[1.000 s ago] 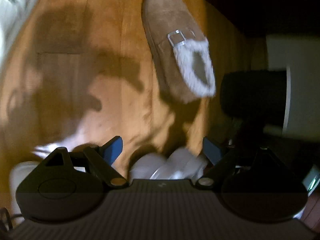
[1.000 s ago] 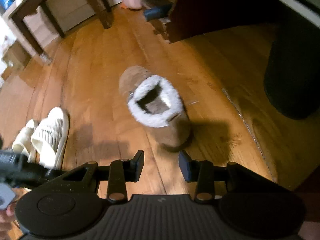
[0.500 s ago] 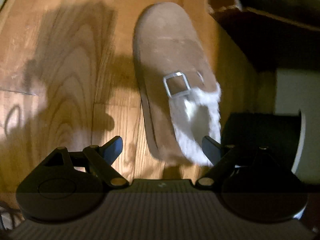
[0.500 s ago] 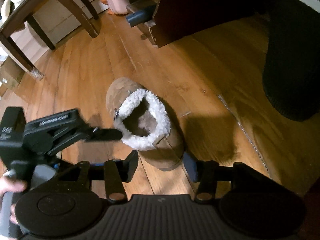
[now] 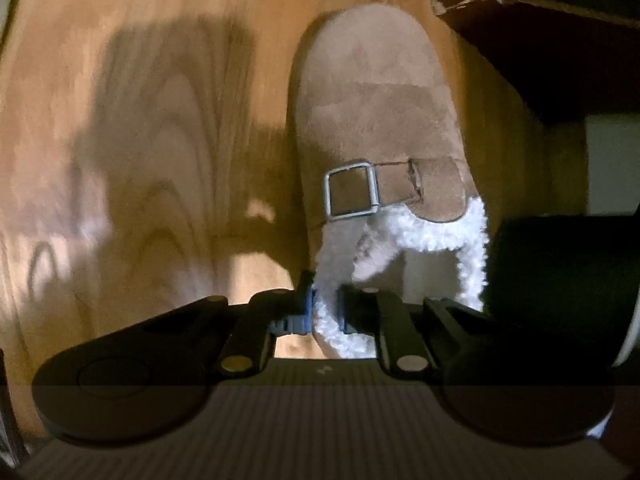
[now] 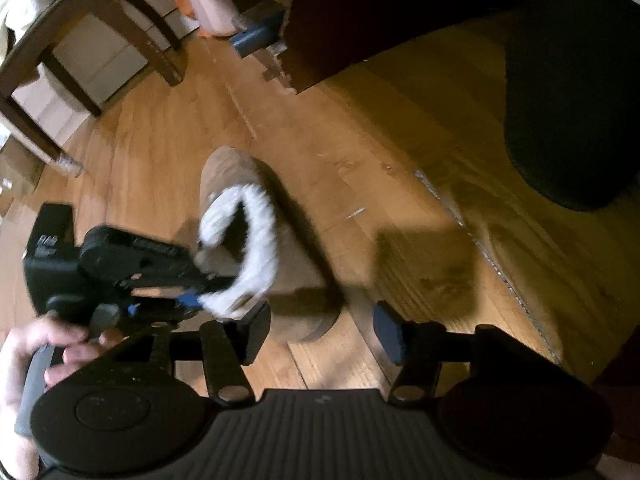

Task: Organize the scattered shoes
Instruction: 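Grasp the brown clog at its fleece rim with the left tool and carry it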

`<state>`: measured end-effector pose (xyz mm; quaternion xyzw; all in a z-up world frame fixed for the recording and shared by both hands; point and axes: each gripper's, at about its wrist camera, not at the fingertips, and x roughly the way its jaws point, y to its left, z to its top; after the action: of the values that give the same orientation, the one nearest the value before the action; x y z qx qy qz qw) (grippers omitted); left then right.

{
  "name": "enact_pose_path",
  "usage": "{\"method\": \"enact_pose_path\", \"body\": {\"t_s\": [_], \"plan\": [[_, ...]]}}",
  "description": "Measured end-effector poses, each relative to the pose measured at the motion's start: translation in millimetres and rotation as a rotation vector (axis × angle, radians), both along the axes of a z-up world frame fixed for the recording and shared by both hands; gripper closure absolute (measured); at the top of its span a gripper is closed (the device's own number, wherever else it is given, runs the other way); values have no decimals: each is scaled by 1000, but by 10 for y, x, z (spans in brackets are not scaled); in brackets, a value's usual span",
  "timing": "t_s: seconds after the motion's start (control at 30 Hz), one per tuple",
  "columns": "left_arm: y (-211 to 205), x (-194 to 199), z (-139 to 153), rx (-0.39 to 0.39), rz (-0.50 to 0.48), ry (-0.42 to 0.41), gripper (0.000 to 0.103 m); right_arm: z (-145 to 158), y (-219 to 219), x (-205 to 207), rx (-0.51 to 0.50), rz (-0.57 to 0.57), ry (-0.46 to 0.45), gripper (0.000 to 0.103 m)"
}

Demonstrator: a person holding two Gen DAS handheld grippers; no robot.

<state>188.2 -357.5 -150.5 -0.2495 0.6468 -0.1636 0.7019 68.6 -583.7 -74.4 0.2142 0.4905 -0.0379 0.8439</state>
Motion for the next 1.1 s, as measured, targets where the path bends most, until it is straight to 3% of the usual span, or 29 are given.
{"method": "enact_pose_path", "body": {"t_s": [0.03, 0.07, 0.1, 0.13, 0.17, 0.3, 0.43, 0.63, 0.77, 0.9, 1.1], "plan": [[-29, -11, 7, 25, -11, -19, 68, -18, -7, 7, 12, -5, 0, 45], [-55, -24, -1, 43, -12, -32, 50, -31, -10, 15, 18, -7, 1, 45], [-91, -45, -18, 48, -9, -52, 49, -50, -4, 25, 28, -13, 0, 45], [-117, -56, -33, 20, -7, -67, 52, -62, 0, 24, 36, -19, 0, 45], [-143, -60, -65, -19, -7, -67, 68, -74, 4, 27, 44, -23, 1, 45], [-48, -73, -131, -80, 26, -8, 90, -80, 34, 27, 43, -25, 5, 45], [291, -117, -78, -146, 89, 63, 93, -28, 5, -35, 62, -48, -7, 44], [741, -345, 283, -201, 74, 50, 94, -2, -51, -19, 246, -97, -19, 43], [1085, -504, 426, -148, 73, 33, 93, 138, 178, 193, 223, -19, -1, 43], [1502, -714, 679, -123, 77, 21, 94, 399, 499, 284, 342, 39, -14, 43], [2193, -1273, 1246, -78, 20, -75, 94, 750, 1085, 170, 473, 109, 85, 32]]}}
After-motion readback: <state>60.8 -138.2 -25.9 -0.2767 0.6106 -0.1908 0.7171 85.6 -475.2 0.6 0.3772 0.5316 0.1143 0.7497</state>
